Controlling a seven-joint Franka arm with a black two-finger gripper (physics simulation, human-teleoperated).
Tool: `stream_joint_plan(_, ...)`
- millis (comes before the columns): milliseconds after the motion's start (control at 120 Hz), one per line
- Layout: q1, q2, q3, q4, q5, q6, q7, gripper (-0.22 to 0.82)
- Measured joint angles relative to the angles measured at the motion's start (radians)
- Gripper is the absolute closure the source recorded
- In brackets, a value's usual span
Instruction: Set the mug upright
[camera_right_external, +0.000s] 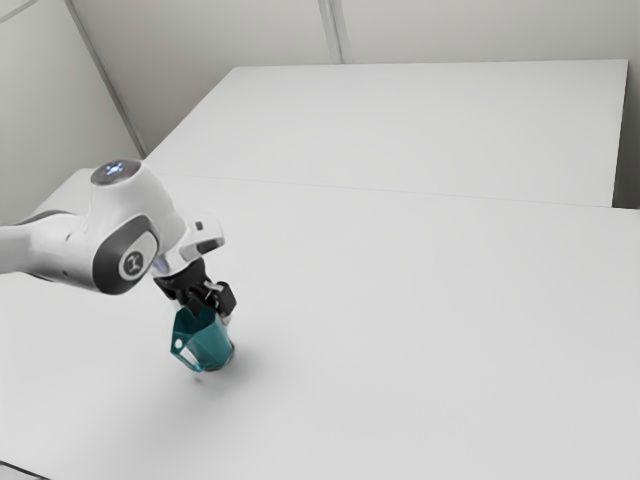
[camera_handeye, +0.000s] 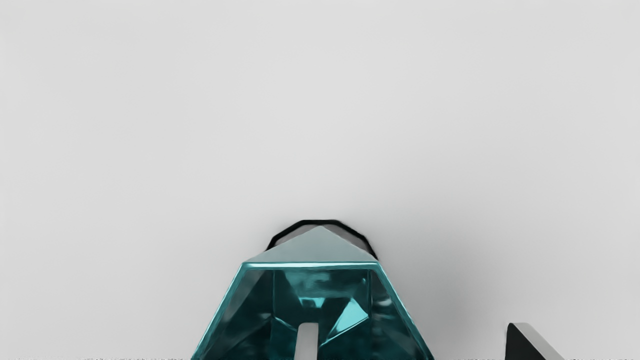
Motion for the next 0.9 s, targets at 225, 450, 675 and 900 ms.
stream_joint_plan(225, 0.0, 0.023, -0.022, 0.142, 0.0, -0.069, -0.018, 0.1)
stream_joint_plan(450, 0.014, 0.298, -0.051, 0.58, -0.068, -0.285, -0.001, 0.04)
stream_joint_plan(675, -0.008, 0.31, -0.056, 0.933, -0.079, -0.548, 0.05, 0.01)
stream_joint_plan(900, -0.026, 0.318, -0.057, 1.032, -0.077, -0.701, 0.104, 0.0)
